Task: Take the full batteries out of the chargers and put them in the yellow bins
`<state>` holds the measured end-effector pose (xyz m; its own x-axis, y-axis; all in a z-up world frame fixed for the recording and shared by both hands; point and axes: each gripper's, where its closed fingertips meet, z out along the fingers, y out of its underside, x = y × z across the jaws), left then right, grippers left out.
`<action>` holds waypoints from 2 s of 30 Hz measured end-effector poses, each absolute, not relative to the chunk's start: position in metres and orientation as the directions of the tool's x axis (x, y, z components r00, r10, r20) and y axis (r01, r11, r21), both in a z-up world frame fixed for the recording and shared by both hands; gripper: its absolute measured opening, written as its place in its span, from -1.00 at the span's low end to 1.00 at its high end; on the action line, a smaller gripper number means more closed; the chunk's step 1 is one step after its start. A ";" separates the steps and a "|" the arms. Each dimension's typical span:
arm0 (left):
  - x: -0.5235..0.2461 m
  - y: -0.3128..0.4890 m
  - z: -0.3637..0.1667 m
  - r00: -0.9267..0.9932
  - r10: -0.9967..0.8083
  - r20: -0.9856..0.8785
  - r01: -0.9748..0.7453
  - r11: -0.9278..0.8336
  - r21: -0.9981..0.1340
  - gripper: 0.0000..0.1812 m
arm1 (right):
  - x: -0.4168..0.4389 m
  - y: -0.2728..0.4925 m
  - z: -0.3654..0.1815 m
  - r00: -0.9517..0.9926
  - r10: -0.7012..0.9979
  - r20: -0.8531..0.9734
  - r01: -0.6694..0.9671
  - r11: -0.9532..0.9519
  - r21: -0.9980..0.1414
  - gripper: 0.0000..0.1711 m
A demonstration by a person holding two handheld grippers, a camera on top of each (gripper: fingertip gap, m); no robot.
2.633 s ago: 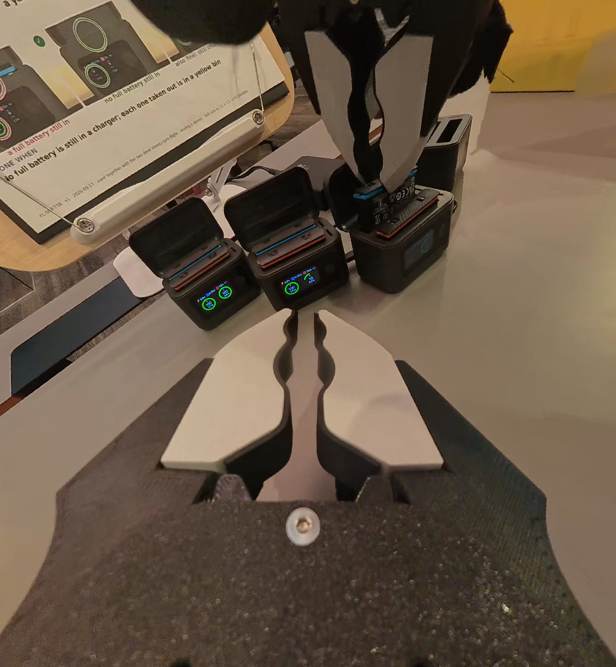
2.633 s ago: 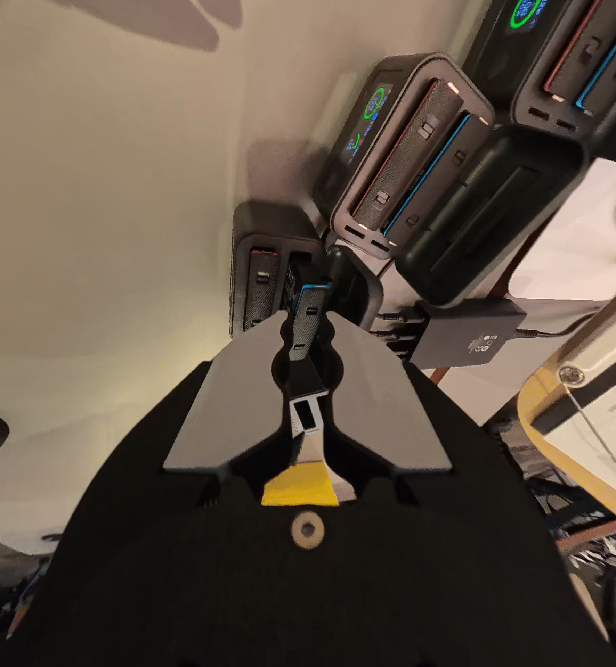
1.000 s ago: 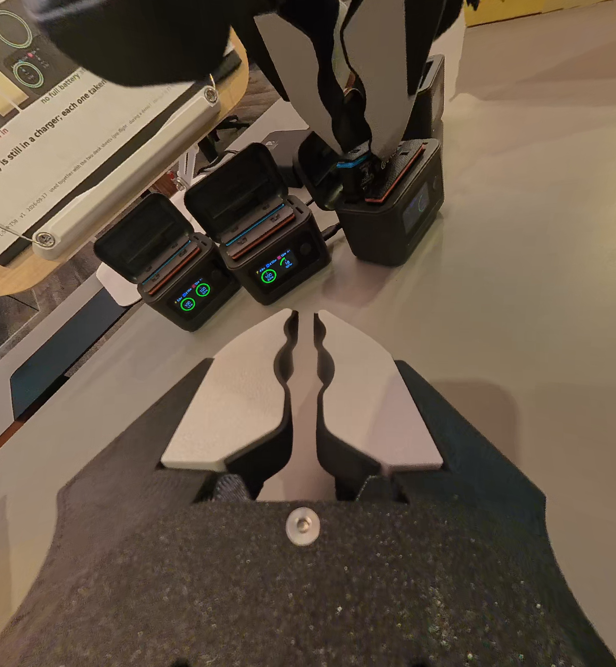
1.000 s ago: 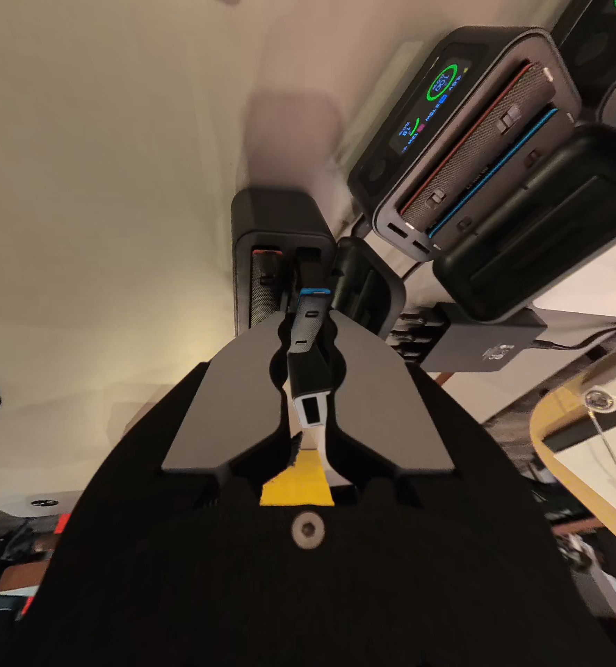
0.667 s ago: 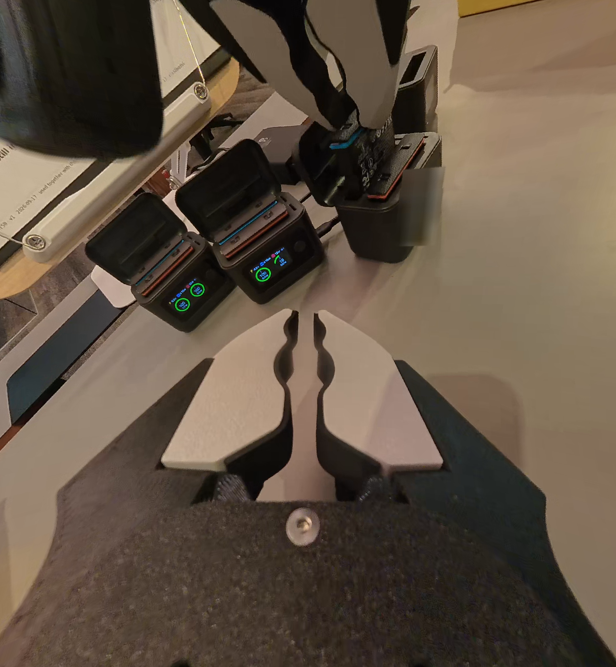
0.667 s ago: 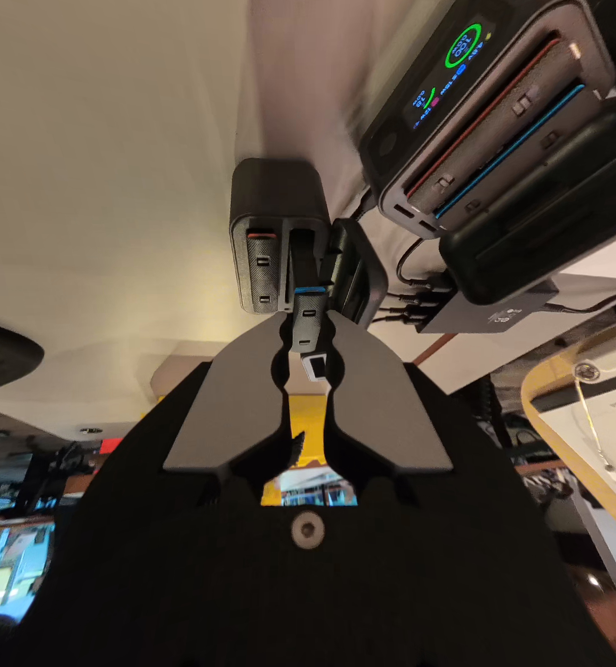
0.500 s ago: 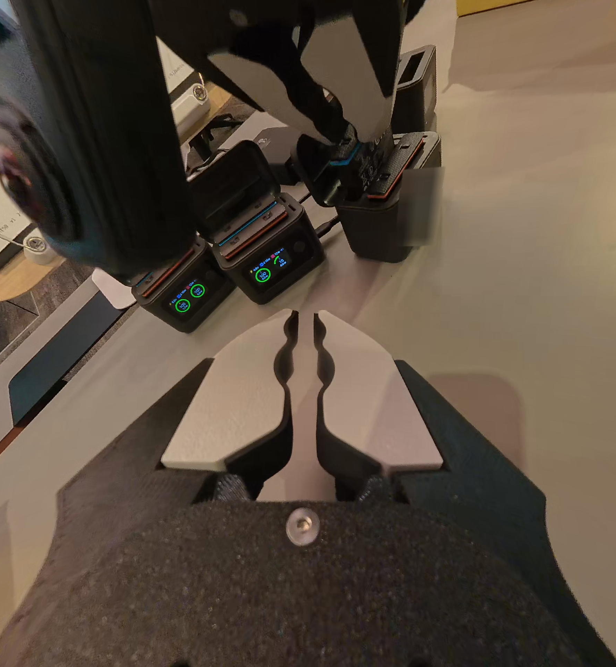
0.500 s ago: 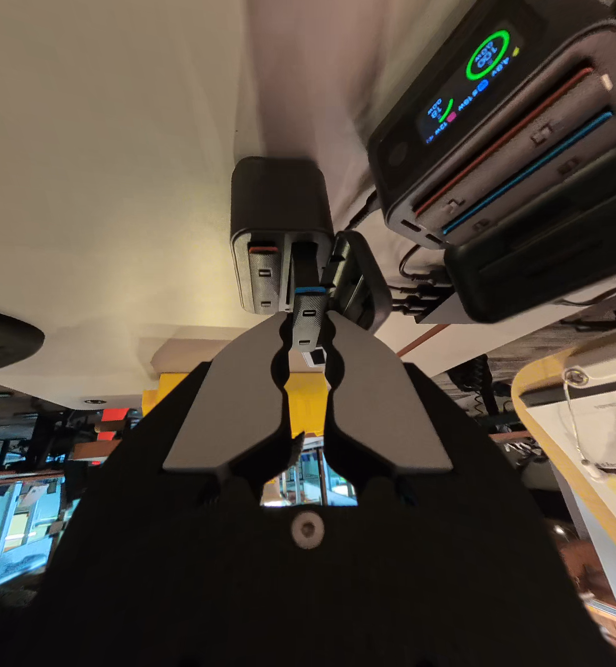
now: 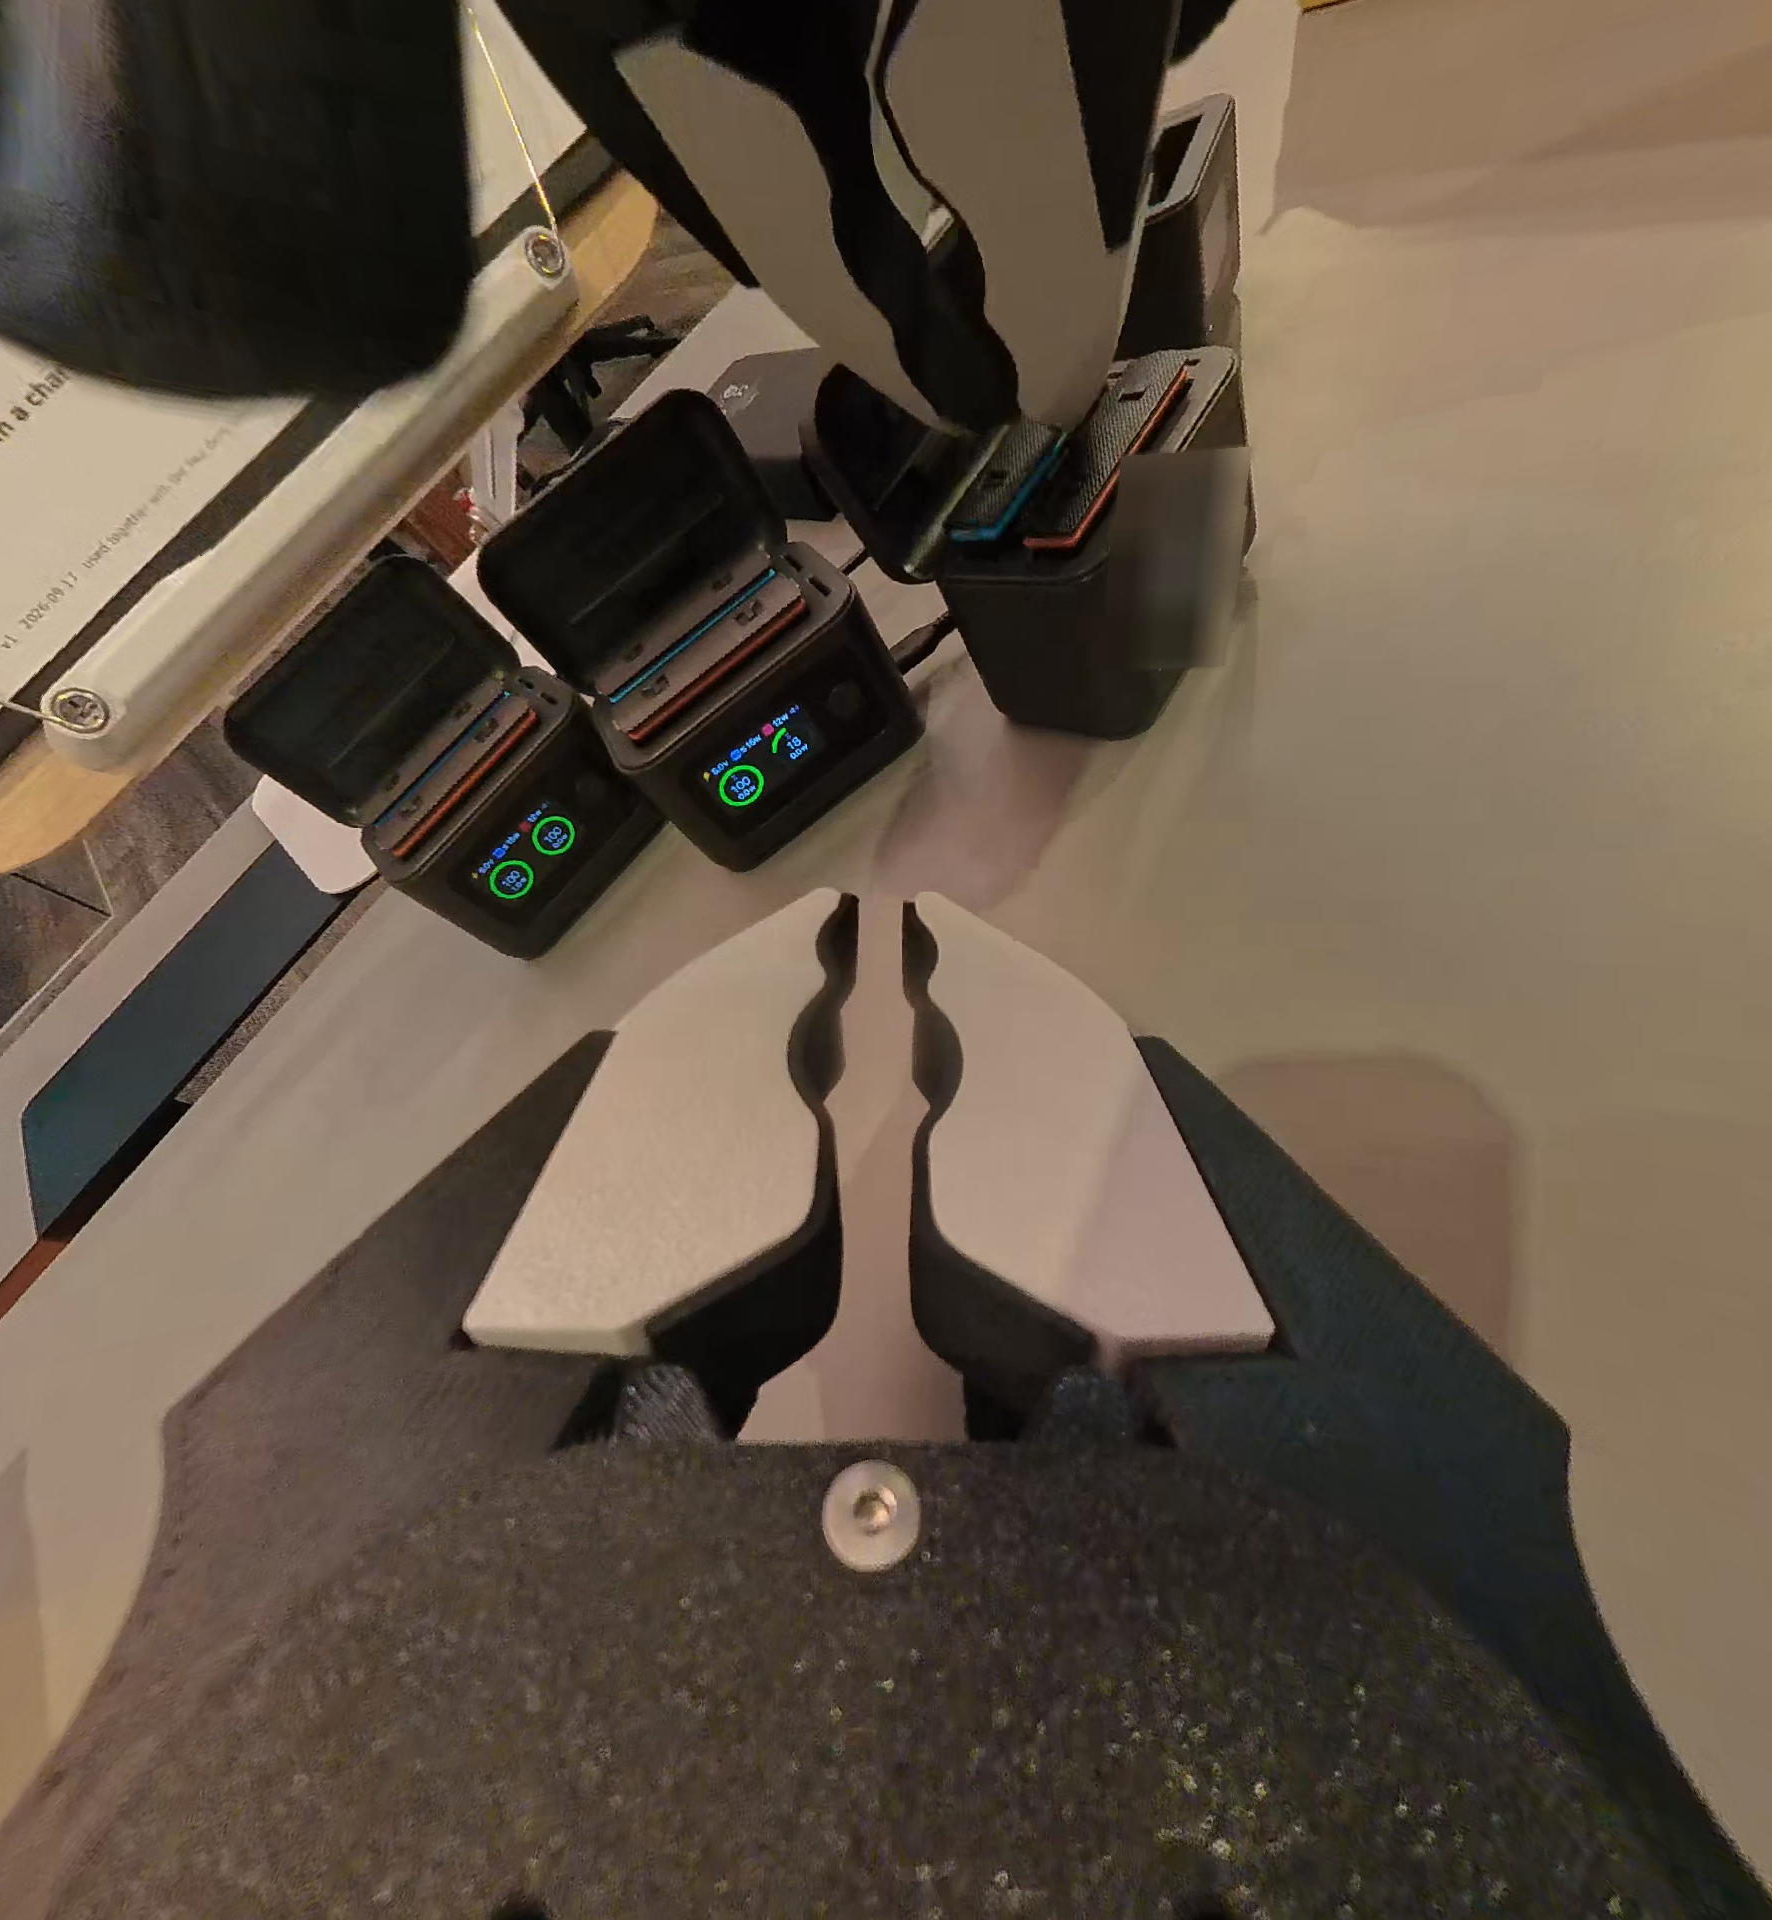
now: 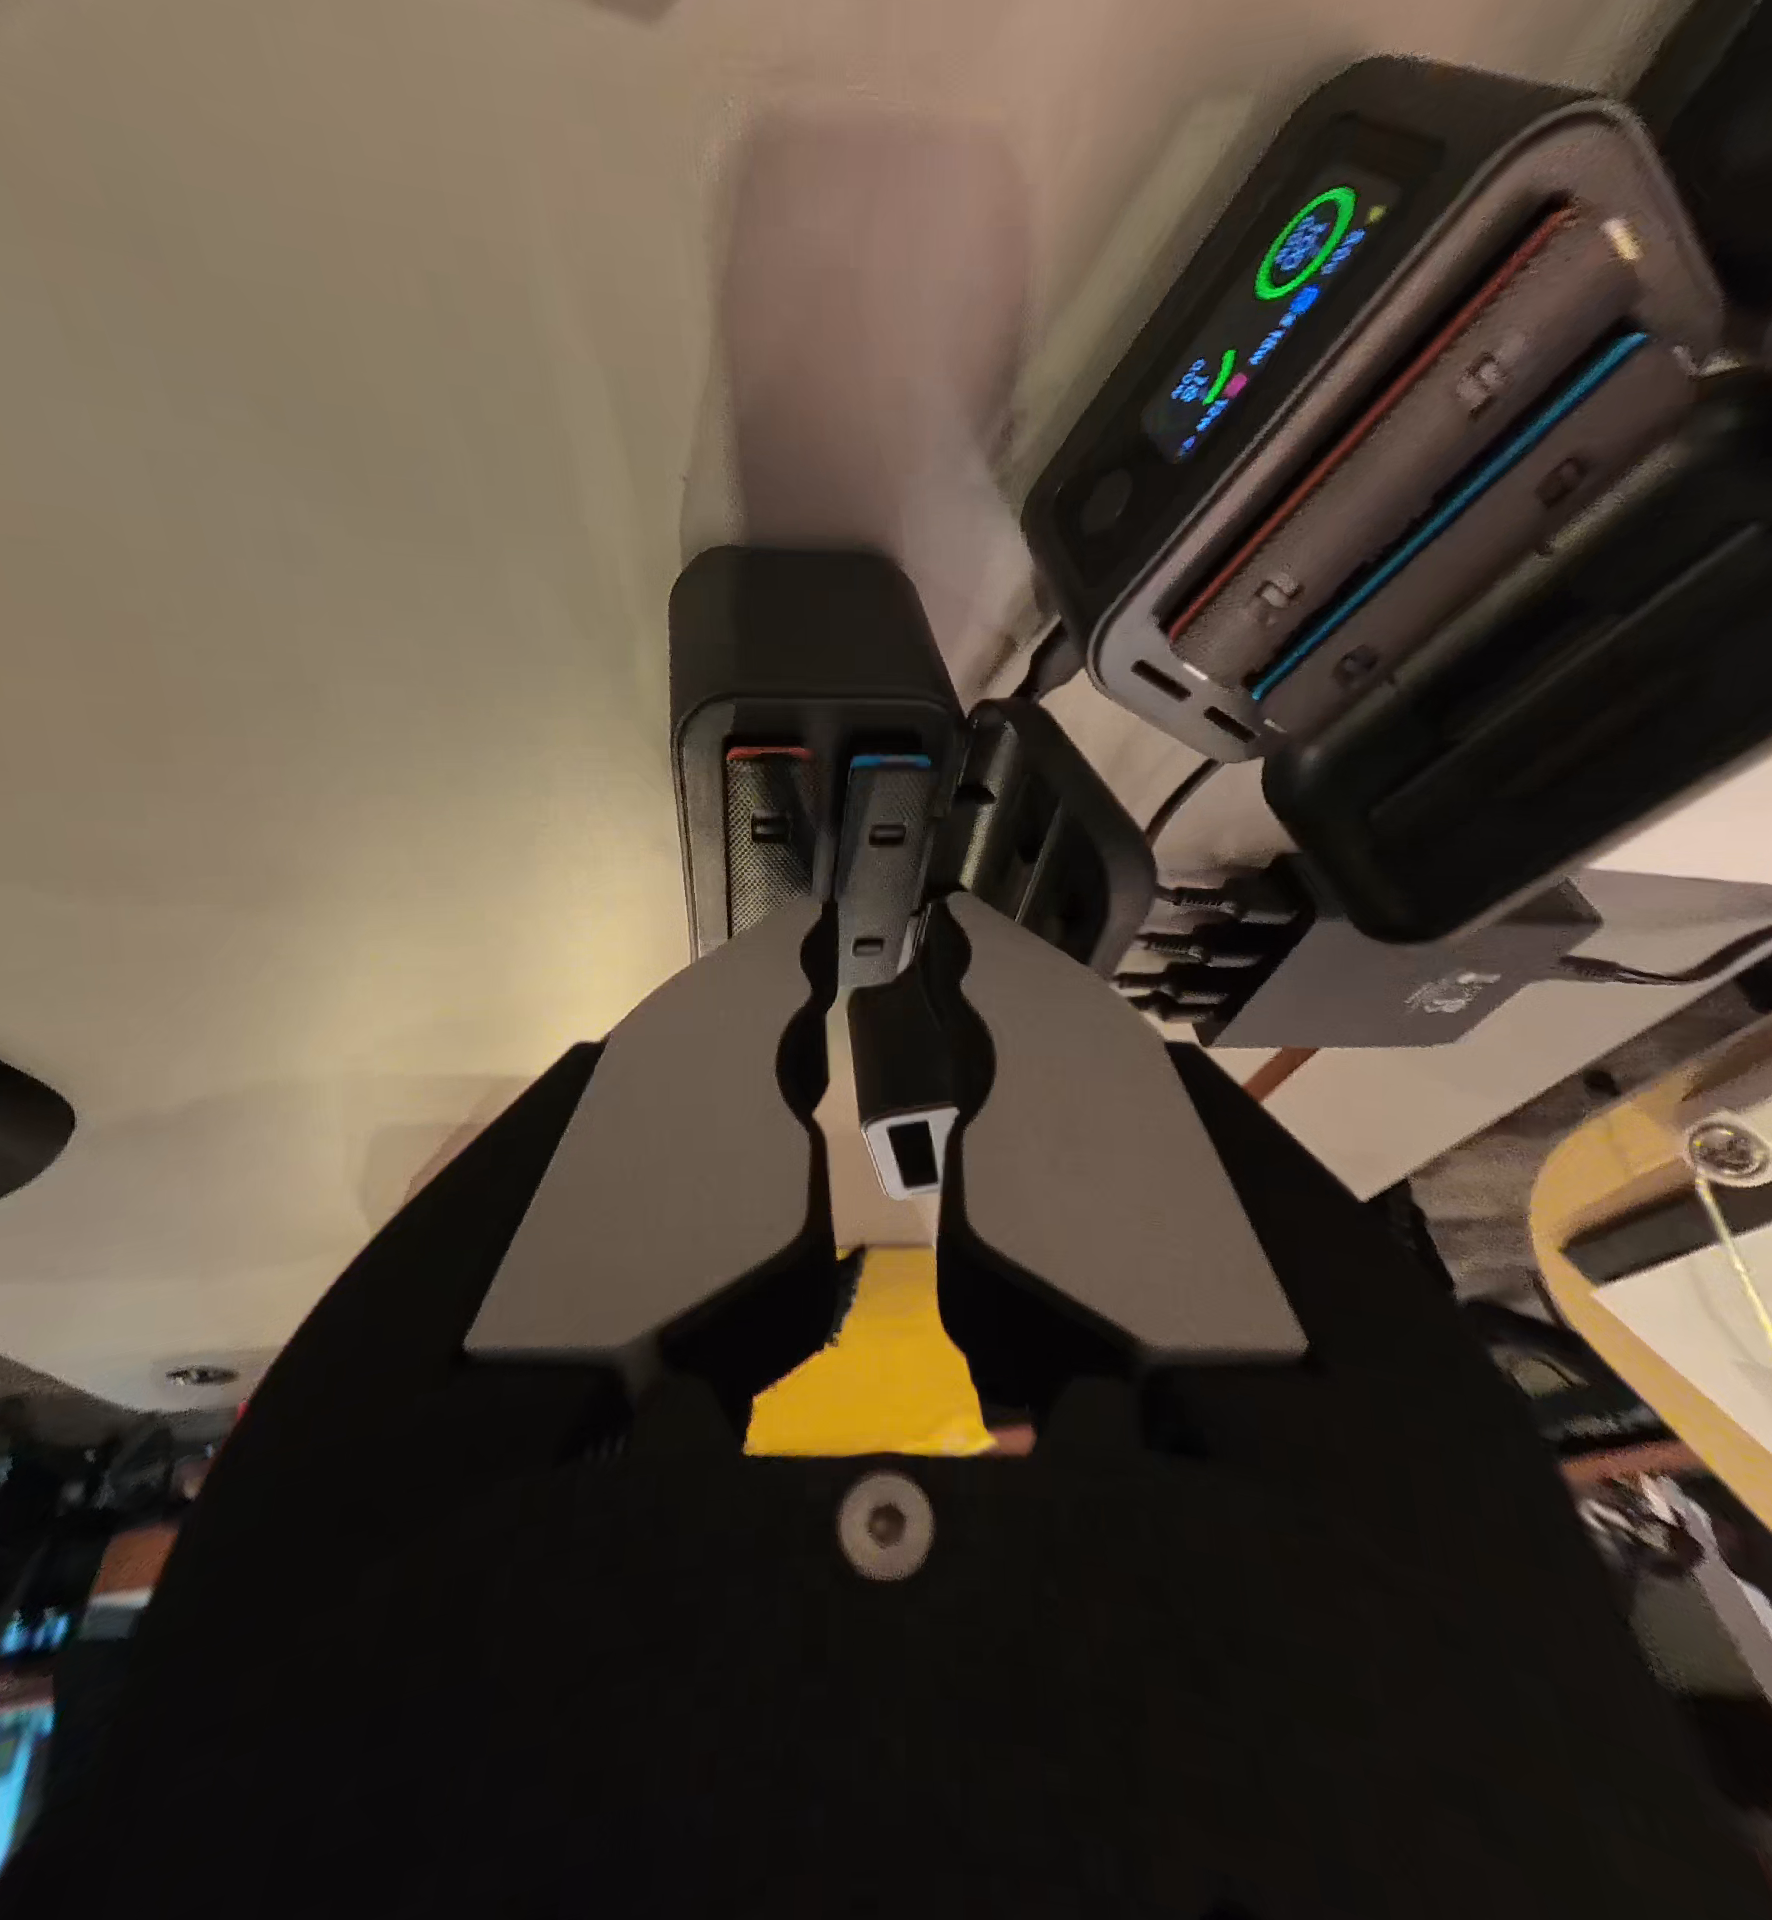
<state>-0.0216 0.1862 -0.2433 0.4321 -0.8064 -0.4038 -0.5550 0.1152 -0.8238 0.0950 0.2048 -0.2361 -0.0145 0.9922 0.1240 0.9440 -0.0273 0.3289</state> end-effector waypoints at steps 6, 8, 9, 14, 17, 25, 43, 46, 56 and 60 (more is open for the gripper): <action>-0.021 0.186 -0.245 0.427 -0.809 -0.404 -0.561 0.114 -0.820 -0.91 | 0.089 0.203 -0.224 0.074 0.989 0.125 0.986 -0.091 0.136 -0.76; -0.021 0.186 -0.245 0.425 -0.809 -0.406 -0.562 0.115 -0.819 -0.91 | 0.085 0.205 -0.224 0.115 0.983 0.144 0.991 -0.125 0.055 -0.80; -0.021 0.186 -0.245 0.425 -0.809 -0.406 -0.562 0.116 -0.819 -0.91 | 0.083 0.206 -0.225 0.138 0.977 0.160 0.990 -0.142 0.015 -0.85; -0.021 0.185 -0.246 0.422 -0.811 -0.404 -0.562 0.115 -0.819 -0.91 | 0.086 0.211 -0.233 0.280 0.934 0.224 0.956 -0.249 -0.155 -1.00; -0.021 0.185 -0.247 0.420 -0.813 -0.404 -0.565 0.115 -0.817 -0.91 | 0.086 0.211 -0.238 0.342 0.911 0.230 0.927 -0.288 -0.239 -1.00; -0.021 0.186 -0.249 0.422 -0.811 -0.406 -0.570 0.111 -0.814 -0.92 | 0.085 0.211 -0.238 0.315 0.901 0.300 0.938 -0.246 -0.246 -1.00; -0.021 0.185 -0.248 0.429 -0.810 -0.399 -0.562 0.107 -0.820 -0.92 | 0.079 0.213 -0.232 0.302 0.830 0.468 0.942 -0.185 -0.280 -1.00; -0.023 0.188 -0.244 0.454 -0.801 -0.391 -0.547 0.096 -0.831 -0.94 | 0.071 0.208 -0.204 0.473 0.770 0.429 0.817 -0.201 -0.540 -1.00; -0.029 0.193 -0.226 0.539 -0.762 -0.360 -0.479 0.075 -0.875 -1.00 | 0.132 0.157 -0.159 0.910 0.363 0.201 0.287 -0.201 -0.937 -1.00; -0.032 0.195 -0.214 0.580 -0.743 -0.333 -0.421 0.076 -0.904 -1.00 | 0.168 0.139 -0.175 0.963 0.230 0.142 0.196 -0.234 -0.952 -1.00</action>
